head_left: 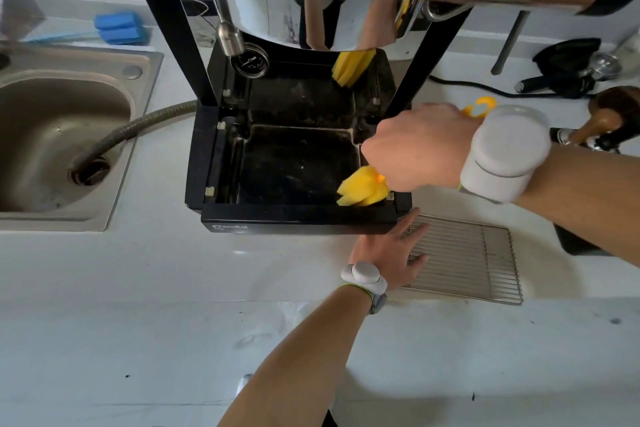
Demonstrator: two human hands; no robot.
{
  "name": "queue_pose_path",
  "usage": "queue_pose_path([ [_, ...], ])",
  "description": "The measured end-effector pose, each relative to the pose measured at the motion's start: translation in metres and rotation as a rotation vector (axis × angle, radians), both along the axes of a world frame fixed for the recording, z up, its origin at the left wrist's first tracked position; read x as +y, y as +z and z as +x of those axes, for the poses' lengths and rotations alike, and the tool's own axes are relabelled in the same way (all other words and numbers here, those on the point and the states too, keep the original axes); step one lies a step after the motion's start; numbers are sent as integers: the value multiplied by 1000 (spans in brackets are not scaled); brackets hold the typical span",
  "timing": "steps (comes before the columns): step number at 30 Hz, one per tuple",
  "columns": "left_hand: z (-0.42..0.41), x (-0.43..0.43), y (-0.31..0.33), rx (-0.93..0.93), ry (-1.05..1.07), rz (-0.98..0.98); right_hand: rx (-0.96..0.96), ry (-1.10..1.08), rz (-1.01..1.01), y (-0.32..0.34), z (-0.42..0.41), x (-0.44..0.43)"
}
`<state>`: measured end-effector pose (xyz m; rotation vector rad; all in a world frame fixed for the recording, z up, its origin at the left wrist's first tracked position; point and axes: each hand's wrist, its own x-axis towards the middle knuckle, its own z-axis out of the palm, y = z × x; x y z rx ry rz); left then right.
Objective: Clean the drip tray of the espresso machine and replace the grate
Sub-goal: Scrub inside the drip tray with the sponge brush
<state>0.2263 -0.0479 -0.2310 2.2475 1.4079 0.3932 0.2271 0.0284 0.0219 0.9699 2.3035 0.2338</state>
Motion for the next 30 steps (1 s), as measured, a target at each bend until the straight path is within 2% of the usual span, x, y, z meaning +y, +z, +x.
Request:
queue_pose_path([
  [5, -1, 1, -1, 5, -6, 23, 121, 24, 115, 4, -7, 12],
  [11, 1, 0, -3, -10, 11, 24, -64, -28, -67, 3, -3, 2],
  [17, 1, -1, -4, -2, 14, 38, 59, -41, 36, 5, -7, 19],
  [23, 1, 0, -2, -12, 11, 37, -56, -47, -140, 10, -5, 18],
  [25, 0, 0, -2, 0, 6, 33, 65, -37, -82, 11, -7, 32],
  [28, 1, -1, 0, -5, 11, 29, 355, -33, -3, -9, -20, 54],
  [30, 0, -1, 1, -11, 16, 31, 495, -83, -54, -30, -31, 63],
])
